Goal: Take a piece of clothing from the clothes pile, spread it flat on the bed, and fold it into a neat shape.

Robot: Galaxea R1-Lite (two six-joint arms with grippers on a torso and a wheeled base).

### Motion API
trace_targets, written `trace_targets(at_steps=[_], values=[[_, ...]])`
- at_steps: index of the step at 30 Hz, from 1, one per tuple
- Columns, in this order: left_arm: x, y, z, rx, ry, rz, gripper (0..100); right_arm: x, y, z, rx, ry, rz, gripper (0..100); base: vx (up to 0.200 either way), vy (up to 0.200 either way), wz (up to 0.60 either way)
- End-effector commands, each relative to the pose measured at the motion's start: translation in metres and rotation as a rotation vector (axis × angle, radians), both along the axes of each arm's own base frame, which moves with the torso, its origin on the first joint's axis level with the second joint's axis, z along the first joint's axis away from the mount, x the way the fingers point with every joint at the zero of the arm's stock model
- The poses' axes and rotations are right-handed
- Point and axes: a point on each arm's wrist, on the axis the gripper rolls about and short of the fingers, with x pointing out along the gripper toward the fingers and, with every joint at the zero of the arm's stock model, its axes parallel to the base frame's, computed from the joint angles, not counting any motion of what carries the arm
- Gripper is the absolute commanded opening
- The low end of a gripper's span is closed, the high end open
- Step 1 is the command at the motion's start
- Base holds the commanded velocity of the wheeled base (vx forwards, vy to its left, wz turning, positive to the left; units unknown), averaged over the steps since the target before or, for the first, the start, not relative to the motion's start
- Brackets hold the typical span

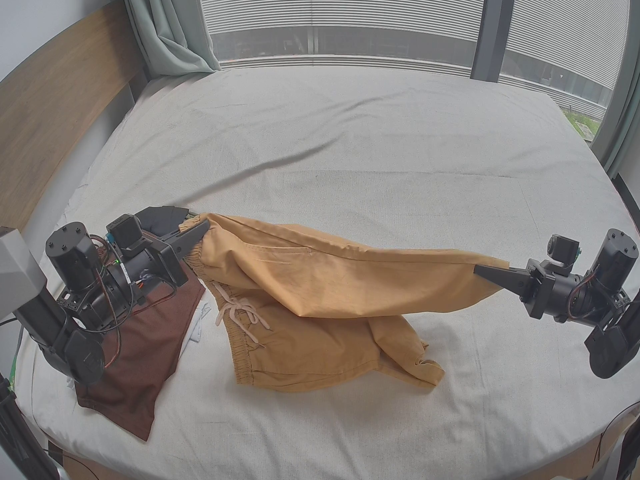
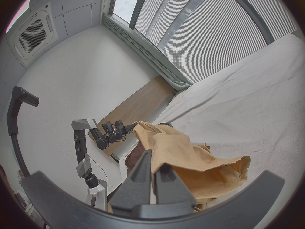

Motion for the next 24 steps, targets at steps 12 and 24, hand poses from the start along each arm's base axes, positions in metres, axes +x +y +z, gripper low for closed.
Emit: trace_targets(at_steps=[12,24], values=[[0.002,0.005,0.004,0.0,-0.021,0.015,0,0.002,-0.002,0.015,0.03,-0.033,-0.065,0,0.0,0.0,0.0],[0.003,0.008,0.012,-0.006,-0.05,0.025,0,0.008,-0.004,0.021,0.055,-0.043,-0.122,0,0.0,0.0,0.0]])
